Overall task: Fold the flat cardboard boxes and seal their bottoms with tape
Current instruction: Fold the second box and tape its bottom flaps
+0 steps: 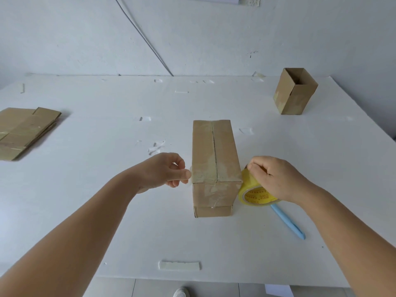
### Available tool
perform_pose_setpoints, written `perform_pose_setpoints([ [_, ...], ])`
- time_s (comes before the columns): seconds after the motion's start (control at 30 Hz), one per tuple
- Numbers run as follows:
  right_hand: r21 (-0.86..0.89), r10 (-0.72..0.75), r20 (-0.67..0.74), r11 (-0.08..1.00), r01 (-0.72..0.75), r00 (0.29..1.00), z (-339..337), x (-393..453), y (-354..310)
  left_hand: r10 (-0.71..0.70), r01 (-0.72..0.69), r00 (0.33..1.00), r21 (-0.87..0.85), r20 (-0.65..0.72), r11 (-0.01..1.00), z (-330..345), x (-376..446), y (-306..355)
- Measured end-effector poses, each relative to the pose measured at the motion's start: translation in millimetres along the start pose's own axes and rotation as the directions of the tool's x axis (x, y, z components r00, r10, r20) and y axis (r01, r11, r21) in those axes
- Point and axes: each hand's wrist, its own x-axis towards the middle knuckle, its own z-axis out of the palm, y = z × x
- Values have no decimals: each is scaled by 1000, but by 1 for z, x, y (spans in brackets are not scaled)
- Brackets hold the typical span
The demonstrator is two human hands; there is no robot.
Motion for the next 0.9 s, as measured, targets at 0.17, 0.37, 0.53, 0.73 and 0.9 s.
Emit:
perform_pose_setpoints([
  [0.17,-17,-22,-27,1000,22,999,4,1,-2,-19,33,993,-117,118,993,0,8,-5],
  [0.37,-74,-50,-63,996,45,997,8,4,-1,-117,130,988,-138,100,982,13,10,-23],
  [0.53,-86,-35,-70,996,29,997,9,7,-2,-124,123,992,-232,8,965,23,12,-34],
  [0.73,-106,-26,-86,994,17,996,12,7,-1,44,-126,865,-131,-499,983,45,-14,-27],
  [0.9,-117,-22,-96,993,11,995,14,6,0,333,-374,840,-11,-428,927,101,-50,-20],
])
